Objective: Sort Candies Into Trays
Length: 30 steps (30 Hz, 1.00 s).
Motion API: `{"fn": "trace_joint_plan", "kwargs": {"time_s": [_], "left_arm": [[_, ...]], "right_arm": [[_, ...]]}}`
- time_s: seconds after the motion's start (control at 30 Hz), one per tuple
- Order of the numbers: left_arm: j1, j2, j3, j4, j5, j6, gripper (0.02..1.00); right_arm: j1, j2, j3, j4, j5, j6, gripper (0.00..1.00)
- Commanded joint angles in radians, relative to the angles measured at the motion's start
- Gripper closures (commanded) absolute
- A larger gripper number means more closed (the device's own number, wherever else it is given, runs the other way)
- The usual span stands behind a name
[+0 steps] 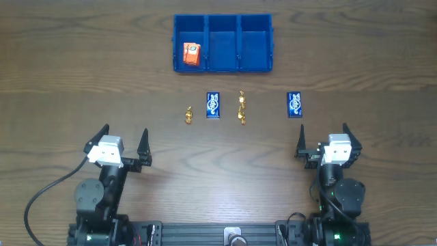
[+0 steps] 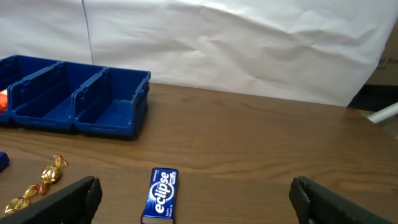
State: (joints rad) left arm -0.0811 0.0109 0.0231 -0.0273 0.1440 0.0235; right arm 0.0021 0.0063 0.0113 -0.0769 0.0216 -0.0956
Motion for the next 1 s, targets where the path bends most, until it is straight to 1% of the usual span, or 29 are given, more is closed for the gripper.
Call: {"fn": "trace_joint_plan", "kwargs": {"time_s": [0.03,0.27,0.33,0.4,0.5,0.57,0.6,0.63,0.7,0.73,0.8,0.87,0.9,1.0], "left_arm": [[0.004,-0.003,-0.018,-0.037,0.012,0.007,0.023],[0.004,-0.003,-0.018,-0.037,0.012,0.007,0.020],[0.004,-0.003,-0.018,-0.037,0.012,0.007,0.020],[0.004,-0.003,-0.018,-0.037,0.012,0.007,0.020],[0.004,-0.003,-0.018,-0.037,0.012,0.006,0.020],[0.004,-0.003,-0.018,-0.037,0.012,0.006,0.020],[0.004,-0.003,-0.018,-0.037,0.012,0.007,0.023],[0.004,-0.003,-0.018,-0.037,0.012,0.006,0.020],[0.004,-0.003,-0.018,-0.037,0.012,0.006,0.023],[0.004,-0.003,-0.018,-0.037,0.012,0.006,0.020],[0.004,-0.003,-0.018,-0.037,0.012,0.006,0.020],[0.004,-0.003,-0.018,-0.037,0.012,0.006,0.020],[0.004,-0.003,-0.018,-0.037,0.012,0.006,0.023],[0.004,-0.003,-0.018,-0.037,0.012,0.006,0.020]], "right_arm": [[-0.003,-0.003,-0.003,-0.003,0.002,-0.011,0.003],[-0.004,-0.003,-0.003,-0.002,0.002,-0.010,0.003],[-0.008,0.019,0.006,0.033,0.002,0.026,0.003],[-0.011,0.121,0.097,0.034,0.002,0.066,0.003],[-0.011,0.401,0.340,-0.018,0.002,0.063,0.003],[-0.011,0.648,0.556,-0.121,-0.002,0.063,0.003],[-0.010,0.721,0.622,-0.159,-0.002,0.065,0.003],[-0.009,0.811,0.706,-0.216,-0.004,0.065,0.003],[-0.009,1.018,0.903,-0.383,-0.038,0.065,0.003],[-0.009,1.139,1.010,-0.491,-0.068,0.065,0.003],[-0.009,1.270,1.099,-0.581,-0.094,0.070,0.003],[-0.009,1.397,1.147,-0.622,-0.114,0.082,0.003],[-0.009,1.440,1.152,-0.620,-0.115,0.095,0.003],[-0.009,1.605,1.151,-0.606,-0.162,0.102,0.003]]}}
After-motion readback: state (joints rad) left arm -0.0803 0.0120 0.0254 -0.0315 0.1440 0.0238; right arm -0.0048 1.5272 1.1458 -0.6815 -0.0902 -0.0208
